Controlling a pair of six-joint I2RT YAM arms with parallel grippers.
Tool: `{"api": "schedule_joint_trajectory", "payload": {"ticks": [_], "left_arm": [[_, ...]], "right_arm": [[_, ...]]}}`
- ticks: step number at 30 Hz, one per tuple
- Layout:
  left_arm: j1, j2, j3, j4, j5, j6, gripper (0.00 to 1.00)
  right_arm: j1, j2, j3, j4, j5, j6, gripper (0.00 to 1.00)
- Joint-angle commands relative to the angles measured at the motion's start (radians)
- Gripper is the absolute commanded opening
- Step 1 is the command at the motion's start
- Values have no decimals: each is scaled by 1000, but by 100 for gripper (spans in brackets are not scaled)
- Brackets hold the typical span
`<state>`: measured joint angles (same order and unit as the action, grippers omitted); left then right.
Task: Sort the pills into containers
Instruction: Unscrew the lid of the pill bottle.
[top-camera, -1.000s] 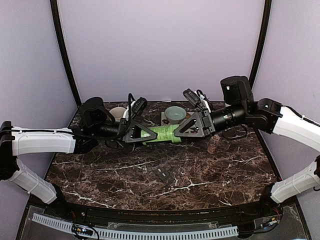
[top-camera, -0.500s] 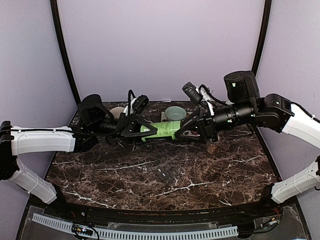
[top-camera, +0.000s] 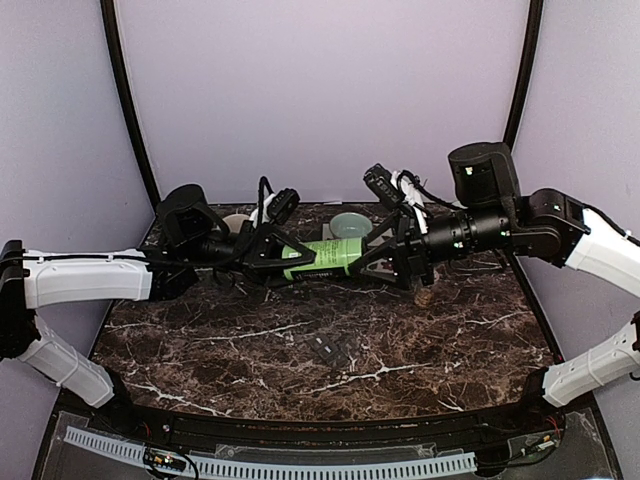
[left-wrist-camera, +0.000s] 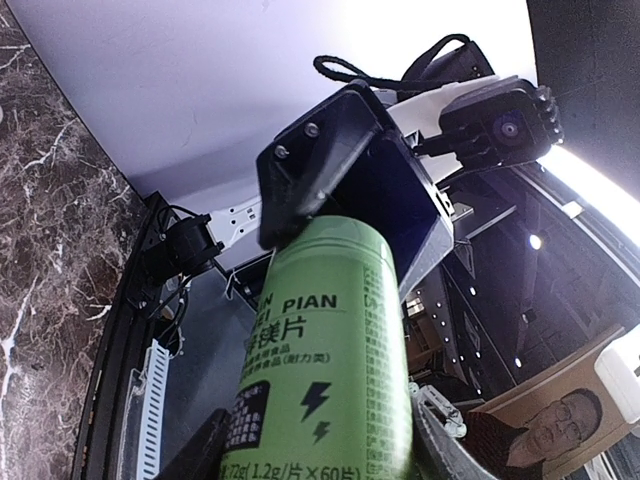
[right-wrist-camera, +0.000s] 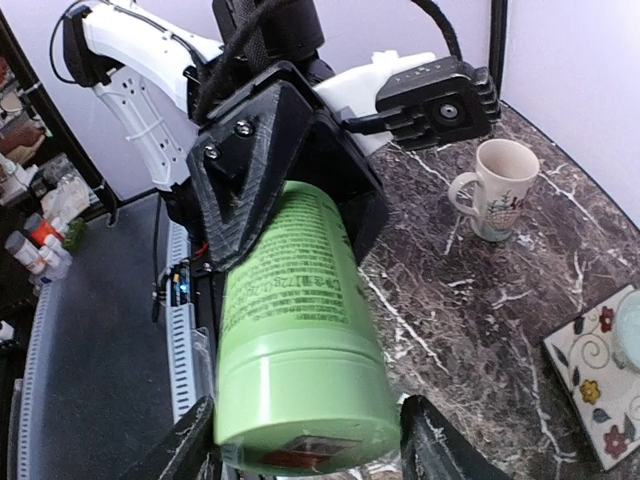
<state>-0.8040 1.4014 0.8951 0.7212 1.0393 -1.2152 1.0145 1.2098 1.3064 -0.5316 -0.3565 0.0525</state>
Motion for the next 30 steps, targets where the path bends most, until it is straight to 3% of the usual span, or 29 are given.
{"api": "schedule_joint_trajectory", "payload": {"ticks": [1,4,12,20,30], "left_arm": [[-6,-32,57,24,-10,76,0],[-4,-43,55,-22,-56,139,0],[-3,-63,45,-83,-165,274,0],[-4,-134,-7,-171,-344,459,0],[-37,-136,29,-280,-350,586,0]], "right_arm": [[-1,-7,0,8,78,41,68],[-1,-19,9,6,64,78,76],[-11,-68,-9,45,31,225,81],[-76,-95,-62,116,-25,594,79],[-161,-73,-104,250,-181,966,76]]}}
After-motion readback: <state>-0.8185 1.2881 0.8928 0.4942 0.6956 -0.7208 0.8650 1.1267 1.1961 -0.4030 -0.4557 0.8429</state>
